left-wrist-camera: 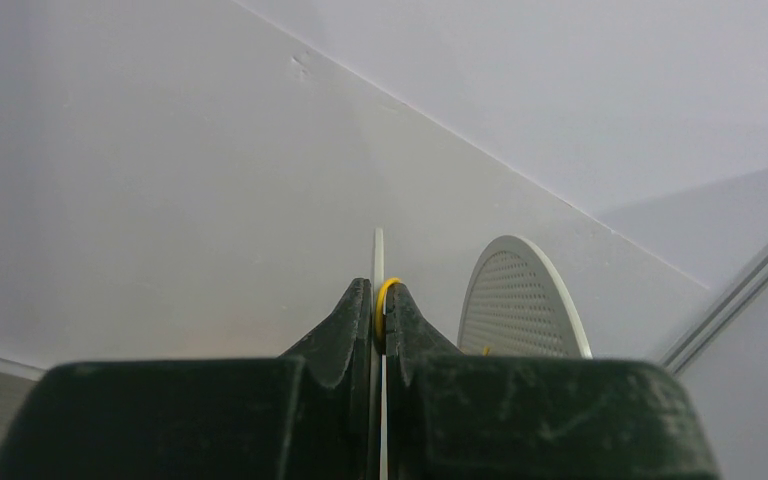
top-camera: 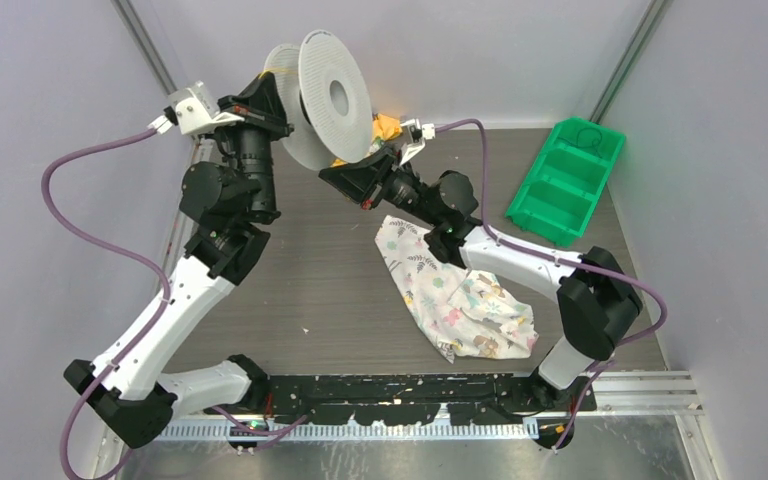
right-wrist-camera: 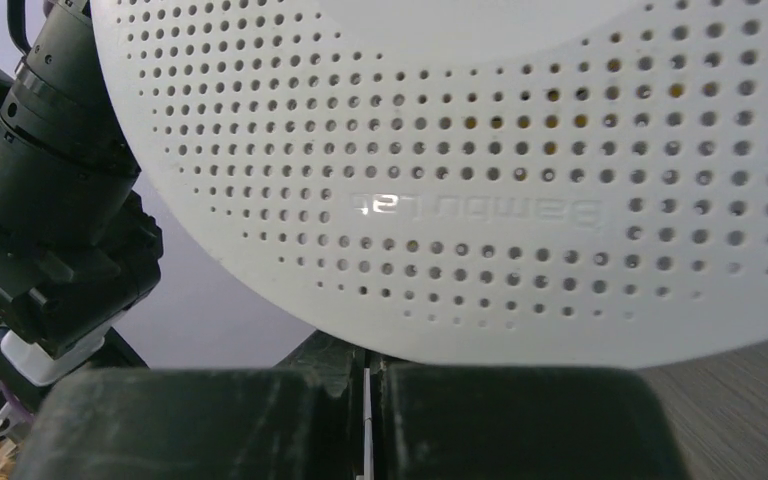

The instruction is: Wrap the cables

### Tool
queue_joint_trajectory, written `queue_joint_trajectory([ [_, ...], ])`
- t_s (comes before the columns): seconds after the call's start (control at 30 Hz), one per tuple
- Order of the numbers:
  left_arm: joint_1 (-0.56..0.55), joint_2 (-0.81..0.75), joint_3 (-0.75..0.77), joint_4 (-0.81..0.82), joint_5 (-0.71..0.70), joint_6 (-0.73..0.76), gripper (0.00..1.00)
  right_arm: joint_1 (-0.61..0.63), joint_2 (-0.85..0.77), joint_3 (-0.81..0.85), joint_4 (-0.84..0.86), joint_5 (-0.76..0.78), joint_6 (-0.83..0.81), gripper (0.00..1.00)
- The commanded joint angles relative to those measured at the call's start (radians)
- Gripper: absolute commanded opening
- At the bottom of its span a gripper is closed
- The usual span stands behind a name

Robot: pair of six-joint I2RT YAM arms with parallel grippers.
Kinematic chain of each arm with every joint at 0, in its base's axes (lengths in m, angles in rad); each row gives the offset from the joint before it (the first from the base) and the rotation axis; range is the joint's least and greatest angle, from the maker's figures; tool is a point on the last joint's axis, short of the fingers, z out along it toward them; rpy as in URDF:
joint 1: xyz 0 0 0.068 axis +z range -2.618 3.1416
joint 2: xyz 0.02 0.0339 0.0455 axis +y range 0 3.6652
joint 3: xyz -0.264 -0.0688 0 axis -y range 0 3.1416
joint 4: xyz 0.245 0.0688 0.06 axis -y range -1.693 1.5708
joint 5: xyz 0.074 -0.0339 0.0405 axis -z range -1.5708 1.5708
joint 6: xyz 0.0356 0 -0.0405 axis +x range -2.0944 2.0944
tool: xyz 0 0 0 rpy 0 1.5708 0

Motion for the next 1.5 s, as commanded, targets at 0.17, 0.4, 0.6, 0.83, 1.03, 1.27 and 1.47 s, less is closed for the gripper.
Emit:
queue_joint_trajectory([
  [0.17,-0.022,0.036,-0.017,0.120,-0.032,0.073,0.00,0.051,-0.069,0.078,-0.121,0.202,-0.053,0.01],
  [0.4,-0.042,0.067,-0.024,0.086,0.028,0.140,0.00,0.051,-0.097,0.165,-0.327,0.221,-0.104,0.01],
  [0.6,-0.047,0.040,-0.070,0.057,0.067,0.125,0.00,0.051,-0.107,0.200,-0.410,0.233,-0.117,0.01],
  [0.83,-0.047,0.009,-0.134,0.122,0.174,0.133,0.00,0.052,-0.120,0.198,-0.435,0.252,-0.125,0.01],
  [1.03,-0.048,-0.008,-0.207,0.237,0.248,0.159,0.00,0.051,-0.148,0.177,-0.458,0.273,-0.151,0.01],
  [1.27,-0.047,-0.015,-0.281,0.365,0.353,0.216,0.01,0.052,-0.177,0.173,-0.545,0.332,-0.141,0.01],
  [1.47,-0.047,-0.025,-0.286,0.367,0.438,0.206,0.01,0.052,-0.181,0.228,-0.721,0.381,-0.161,0.01],
])
